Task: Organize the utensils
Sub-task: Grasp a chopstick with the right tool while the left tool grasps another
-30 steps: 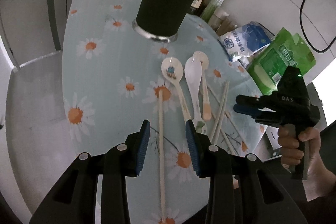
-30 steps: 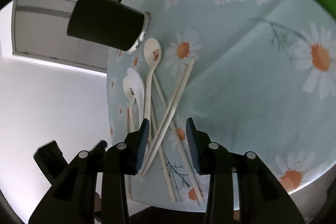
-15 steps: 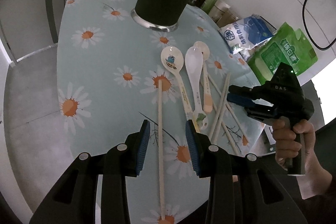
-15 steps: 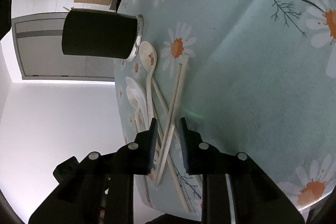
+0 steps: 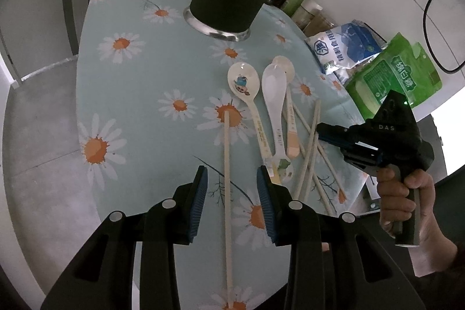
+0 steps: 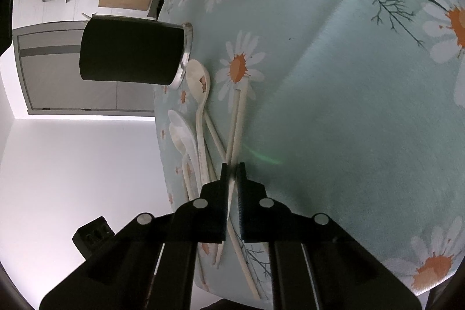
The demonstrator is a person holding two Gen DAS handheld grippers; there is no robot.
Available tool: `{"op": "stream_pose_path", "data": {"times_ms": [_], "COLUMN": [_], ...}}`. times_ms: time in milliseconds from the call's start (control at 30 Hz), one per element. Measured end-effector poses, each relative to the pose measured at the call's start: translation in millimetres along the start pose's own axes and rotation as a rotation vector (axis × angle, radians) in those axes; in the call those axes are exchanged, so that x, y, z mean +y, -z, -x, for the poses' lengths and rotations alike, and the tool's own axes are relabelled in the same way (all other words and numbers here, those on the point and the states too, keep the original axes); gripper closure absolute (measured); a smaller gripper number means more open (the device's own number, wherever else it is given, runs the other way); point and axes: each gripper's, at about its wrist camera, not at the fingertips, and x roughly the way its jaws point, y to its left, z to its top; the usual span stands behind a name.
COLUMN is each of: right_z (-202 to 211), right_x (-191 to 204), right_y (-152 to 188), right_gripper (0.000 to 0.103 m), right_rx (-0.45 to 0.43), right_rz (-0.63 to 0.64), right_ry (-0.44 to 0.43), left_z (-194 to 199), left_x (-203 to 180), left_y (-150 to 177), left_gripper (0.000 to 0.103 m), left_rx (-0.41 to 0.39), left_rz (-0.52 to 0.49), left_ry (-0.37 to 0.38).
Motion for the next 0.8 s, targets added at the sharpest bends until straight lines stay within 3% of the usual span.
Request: {"op": "stream_pose_path", "data": {"times_ms": [367,800], "right_z": [8,29], "right_x": [10,46], "right_y": [1,-2], "right_gripper": [0.097,0.097], "right_rx": [-0.025,-0.053], "right_rz": [0.024,0.155], "right_ry": [0.010,0.039], "left_z": [-5,-21], "left_x": [3,-7], "left_y": [-4,-11], "left_gripper": [0.069,0.069], "left_rx": [0.023,0.127], "left_rz": [-0.008,-0.069], "left_ry": [-0.012,-0.132]}}
